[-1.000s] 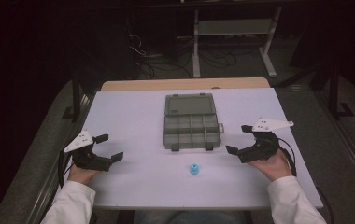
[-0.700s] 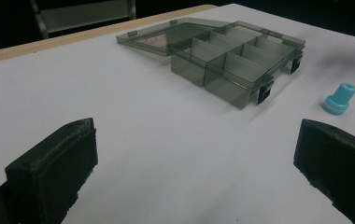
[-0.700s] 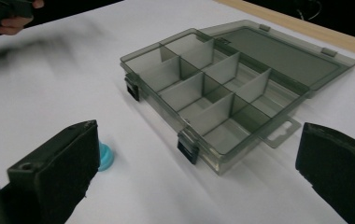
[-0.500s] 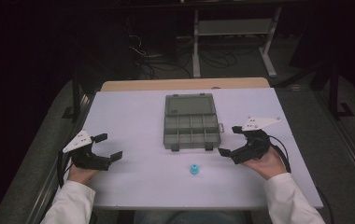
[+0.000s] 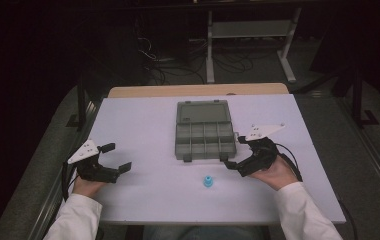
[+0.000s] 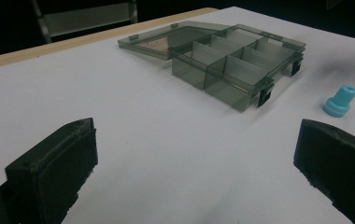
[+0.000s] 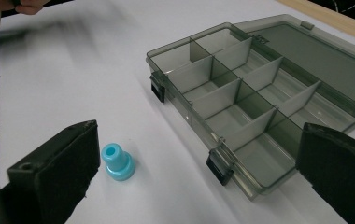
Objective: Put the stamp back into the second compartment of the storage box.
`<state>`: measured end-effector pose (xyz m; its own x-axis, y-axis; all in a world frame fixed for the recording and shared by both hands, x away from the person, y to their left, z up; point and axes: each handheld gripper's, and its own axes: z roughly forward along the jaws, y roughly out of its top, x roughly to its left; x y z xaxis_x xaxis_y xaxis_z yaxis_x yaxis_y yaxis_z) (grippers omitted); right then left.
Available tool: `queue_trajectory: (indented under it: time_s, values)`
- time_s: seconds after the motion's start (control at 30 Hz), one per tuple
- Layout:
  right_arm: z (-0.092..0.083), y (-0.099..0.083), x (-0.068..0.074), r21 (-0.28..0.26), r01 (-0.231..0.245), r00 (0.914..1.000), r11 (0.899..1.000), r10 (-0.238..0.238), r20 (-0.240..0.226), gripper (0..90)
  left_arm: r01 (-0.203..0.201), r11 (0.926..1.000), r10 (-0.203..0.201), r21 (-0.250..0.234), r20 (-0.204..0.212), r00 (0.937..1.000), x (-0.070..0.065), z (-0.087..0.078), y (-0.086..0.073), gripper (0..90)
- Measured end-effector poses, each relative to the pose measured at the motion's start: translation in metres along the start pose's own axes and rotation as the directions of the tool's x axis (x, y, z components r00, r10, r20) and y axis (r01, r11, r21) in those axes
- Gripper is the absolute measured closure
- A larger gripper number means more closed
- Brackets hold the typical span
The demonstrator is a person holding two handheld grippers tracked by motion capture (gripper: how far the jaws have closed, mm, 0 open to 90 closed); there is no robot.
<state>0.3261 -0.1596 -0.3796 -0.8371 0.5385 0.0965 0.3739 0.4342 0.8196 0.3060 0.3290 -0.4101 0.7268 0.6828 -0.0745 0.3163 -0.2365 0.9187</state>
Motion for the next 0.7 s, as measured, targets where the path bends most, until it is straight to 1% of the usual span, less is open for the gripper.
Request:
queue_trajectory:
  time_s: [0.1,0.17,0.2,0.23,0.27,0.3,0.47,0.5,0.67,0.7]
  values:
    - [0.004,0.002,0.001,0.01,0.006,0.9999,1.0,-0.006,-0.009,0.0,0.001,1.0,-0.001,0.003,0.0,1.0,0.0,0.0,0.0,0.0]
    - [0.007,0.004,0.003,0.027,0.002,0.9999,1.0,-0.002,-0.017,0.0,-0.001,1.0,0.001,0.002,0.0,1.0,0.0,0.0,0.0,0.0]
    - [0.009,0.004,0.003,0.029,0.012,0.9998,1.0,-0.011,-0.019,0.0,-0.003,1.0,0.003,0.003,0.0,1.0,0.0,0.0,0.0,0.0]
    - [0.013,0.004,0.005,0.048,0.017,0.9994,0.999,-0.015,-0.03,0.0,-0.008,0.9999,0.008,0.006,0.002,1.0,0.0,0.0,0.0,0.0]
    - [0.013,0.004,0.005,0.048,0.017,0.9994,0.999,-0.015,-0.03,0.0,-0.008,0.9999,0.008,0.006,0.002,1.0,0.0,0.0,0.0,0.0]
    - [0.016,0.005,0.007,0.061,0.02,0.9992,0.998,-0.018,-0.035,0.0,-0.009,0.9999,0.009,0.005,0.002,1.0,0.0,0.0,0.0,0.0]
    - [0.022,0.006,0.01,0.082,0.029,0.9987,0.996,-0.025,-0.045,0.0,-0.006,1.0,0.006,0.006,0.002,1.0,0.0,0.0,0.0,0.0]
    - [0.025,0.006,0.012,0.089,0.037,0.9981,0.995,-0.032,-0.052,0.0,-0.009,0.9999,0.009,0.007,0.003,1.0,0.0,0.0,0.0,0.0]
    - [0.03,0.007,0.015,0.102,0.047,0.997,0.994,-0.041,-0.066,0.0,-0.01,0.9999,0.01,0.006,0.005,0.9999,-0.001,0.0,0.0,0.0]
    - [0.033,0.008,0.017,0.112,0.049,0.9965,0.992,-0.041,-0.073,0.0,-0.008,0.9999,0.008,0.007,0.007,0.9999,-0.001,0.001,0.0,0.0]
